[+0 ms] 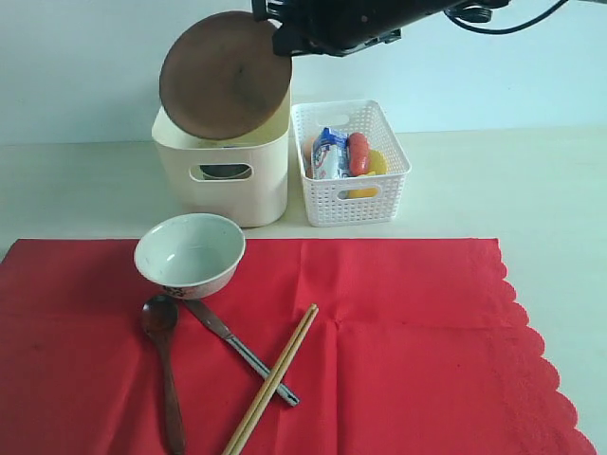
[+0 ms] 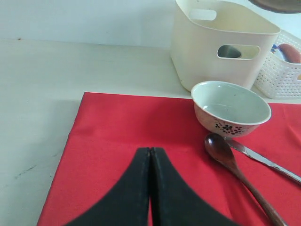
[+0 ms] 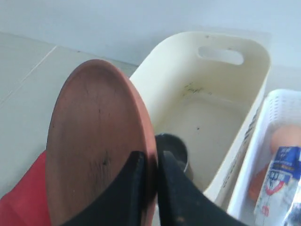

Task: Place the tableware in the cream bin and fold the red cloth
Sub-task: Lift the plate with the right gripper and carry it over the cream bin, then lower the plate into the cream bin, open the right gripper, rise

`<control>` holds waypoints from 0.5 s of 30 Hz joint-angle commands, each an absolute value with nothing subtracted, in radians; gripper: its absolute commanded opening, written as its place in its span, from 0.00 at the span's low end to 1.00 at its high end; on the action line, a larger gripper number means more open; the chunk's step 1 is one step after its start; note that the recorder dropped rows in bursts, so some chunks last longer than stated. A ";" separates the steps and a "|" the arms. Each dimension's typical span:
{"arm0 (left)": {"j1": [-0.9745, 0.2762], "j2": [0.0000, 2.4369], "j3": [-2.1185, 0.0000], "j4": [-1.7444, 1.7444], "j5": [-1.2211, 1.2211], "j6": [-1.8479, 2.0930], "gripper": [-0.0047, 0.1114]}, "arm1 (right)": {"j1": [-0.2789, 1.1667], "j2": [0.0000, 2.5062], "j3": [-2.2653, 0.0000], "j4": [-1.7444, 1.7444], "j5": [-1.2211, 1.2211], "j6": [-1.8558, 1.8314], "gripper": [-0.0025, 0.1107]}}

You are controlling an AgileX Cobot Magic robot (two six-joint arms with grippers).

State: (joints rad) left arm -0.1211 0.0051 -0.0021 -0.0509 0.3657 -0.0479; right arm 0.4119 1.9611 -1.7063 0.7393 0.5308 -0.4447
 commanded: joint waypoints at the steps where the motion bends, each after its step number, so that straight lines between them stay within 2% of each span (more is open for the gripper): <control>1: -0.118 0.000 0.000 -0.053 0.357 -0.054 0.04 | 0.370 2.084 -1.875 0.754 0.521 -0.396 0.02; 10: -0.118 0.000 0.000 -0.053 0.357 -0.054 0.04 | 0.353 2.322 -2.118 0.777 0.578 -0.389 0.02; 15: -0.118 0.000 0.000 -0.053 0.357 -0.054 0.04 | 0.350 2.364 -2.144 0.755 0.630 -0.391 0.02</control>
State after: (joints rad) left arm -0.1211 0.0051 -0.0021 -0.0509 0.3657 -0.0479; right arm 0.3571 2.3577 -2.1249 0.7561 0.6113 -0.3918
